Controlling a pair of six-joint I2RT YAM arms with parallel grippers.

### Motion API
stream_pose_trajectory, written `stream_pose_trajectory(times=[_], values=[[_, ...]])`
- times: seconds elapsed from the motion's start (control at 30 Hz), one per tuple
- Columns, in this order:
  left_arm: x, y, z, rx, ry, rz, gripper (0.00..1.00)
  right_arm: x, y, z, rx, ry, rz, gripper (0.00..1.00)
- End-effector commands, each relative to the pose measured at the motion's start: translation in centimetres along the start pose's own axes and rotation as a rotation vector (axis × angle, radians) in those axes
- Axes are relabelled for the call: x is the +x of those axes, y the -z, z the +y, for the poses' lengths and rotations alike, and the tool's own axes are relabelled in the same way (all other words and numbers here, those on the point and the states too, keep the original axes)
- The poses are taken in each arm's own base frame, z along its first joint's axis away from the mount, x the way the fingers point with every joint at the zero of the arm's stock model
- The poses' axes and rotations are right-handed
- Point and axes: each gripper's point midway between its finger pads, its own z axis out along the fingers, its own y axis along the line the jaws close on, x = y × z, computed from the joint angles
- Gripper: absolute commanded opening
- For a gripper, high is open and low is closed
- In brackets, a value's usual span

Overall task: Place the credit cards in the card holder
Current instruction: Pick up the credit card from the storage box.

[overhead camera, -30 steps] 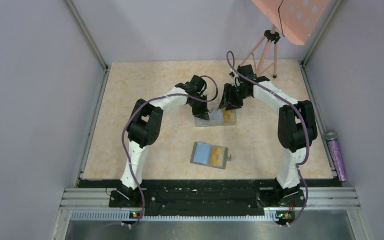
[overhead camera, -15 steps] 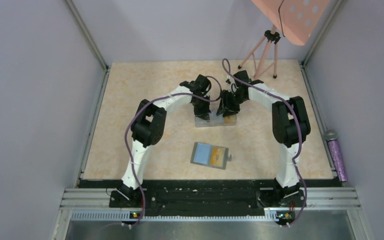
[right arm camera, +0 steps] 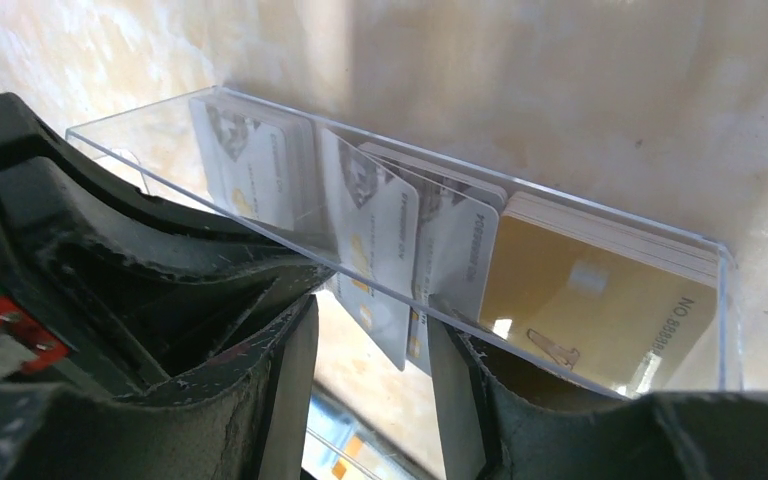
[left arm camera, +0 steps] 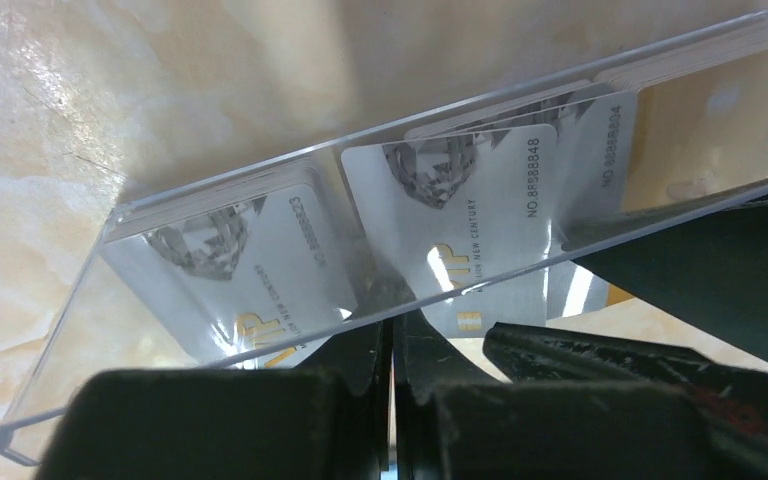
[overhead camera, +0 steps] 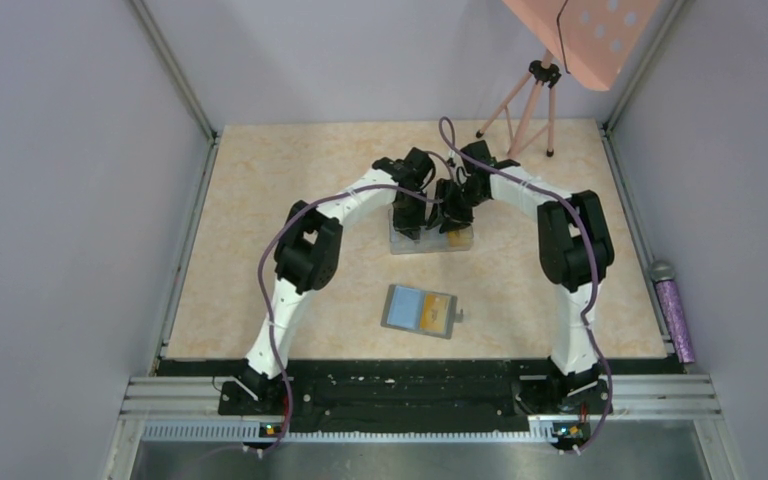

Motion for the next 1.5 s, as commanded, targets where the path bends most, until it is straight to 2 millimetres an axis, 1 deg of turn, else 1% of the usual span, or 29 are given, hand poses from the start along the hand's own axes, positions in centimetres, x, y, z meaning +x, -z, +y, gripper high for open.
stream_pose_trajectory(times=[0.0, 0.03, 0.13, 0.23, 0.33, 0.47, 0.5, 0.6, 0.67, 0.73, 0.77, 0.83, 0.93, 0.97, 1.0, 1.03, 1.13, 1.2, 1.33, 1.43, 1.47], values=[[0.9, -1.6, 2.5, -0.157, -0.060, 0.034, 0.00, -0.5, -1.6, -0.5, 0.042, 0.013, -0.007, 0.45], [0.8, -1.8, 2.8, -0.181, -0.067, 0.029, 0.00, -0.3, -1.9, -0.7, 0.046, 0.013, 0.000, 0.45], [1.2, -2.2, 2.8, -0.201, -0.082, 0.044, 0.00, 0.1, -2.3, -0.9, 0.049, 0.007, 0.014, 0.44], [1.5, -2.5, 2.6, -0.199, -0.086, 0.057, 0.00, 0.4, -2.5, -0.8, 0.039, 0.000, 0.023, 0.39], [1.5, -2.5, 2.5, -0.188, -0.086, 0.058, 0.00, 0.5, -2.7, -0.3, 0.003, -0.008, 0.023, 0.25], [1.3, -2.3, 2.2, -0.175, -0.083, 0.044, 0.00, 0.5, -2.9, 0.4, -0.043, -0.016, 0.028, 0.04], [1.3, -2.3, 1.9, -0.159, -0.082, 0.046, 0.00, 0.5, -2.8, 0.5, -0.047, -0.015, 0.028, 0.01], [1.3, -2.1, 1.2, -0.125, -0.079, 0.042, 0.00, 0.4, -2.6, 0.8, -0.059, -0.009, 0.021, 0.00], [1.0, -1.7, 1.0, -0.116, -0.077, 0.027, 0.00, 0.3, -2.2, 1.1, -0.069, 0.002, 0.010, 0.00], [0.5, -0.9, 0.6, -0.100, -0.078, 0.004, 0.00, -0.1, -1.5, 1.6, -0.077, 0.015, -0.007, 0.00], [0.2, -0.3, 0.4, -0.094, -0.078, -0.013, 0.02, -0.2, -1.2, 1.9, -0.080, 0.020, -0.016, 0.00], [-0.7, 1.1, -0.2, -0.071, -0.082, -0.066, 0.11, -0.7, -0.1, 2.5, -0.087, 0.034, -0.040, 0.00], [-2.0, 4.1, -1.1, -0.042, -0.076, -0.155, 0.23, -1.2, 1.4, 3.4, -0.102, 0.048, -0.075, 0.00], [-2.8, 5.6, -1.1, -0.051, -0.074, -0.204, 0.26, -1.4, 1.9, 3.6, -0.107, 0.051, -0.086, 0.00], [-3.0, 6.1, -1.1, -0.051, -0.070, -0.225, 0.28, -1.6, 2.4, 3.9, -0.110, 0.052, -0.096, 0.00], [-3.4, 7.6, -1.4, -0.038, -0.067, -0.263, 0.31, -1.8, 2.8, 4.1, -0.116, 0.054, -0.105, 0.00], [-4.0, 10.2, -1.3, -0.029, -0.028, -0.334, 0.35, -2.0, 3.8, 4.7, -0.129, 0.062, -0.125, 0.00], [-4.1, 11.4, -0.9, -0.020, 0.000, -0.362, 0.38, -2.0, 4.4, 4.9, -0.133, 0.062, -0.133, 0.00], [-4.0, 12.9, 0.1, 0.030, 0.057, -0.396, 0.40, -1.9, 5.0, 5.1, -0.136, 0.065, -0.140, 0.00], [-3.5, 12.9, 1.2, 0.060, 0.106, -0.387, 0.41, -1.8, 5.3, 5.1, -0.129, 0.067, -0.146, 0.00], [-3.1, 13.0, 1.1, 0.085, 0.112, -0.373, 0.41, -1.8, 5.5, 5.0, -0.130, 0.068, -0.149, 0.00]])
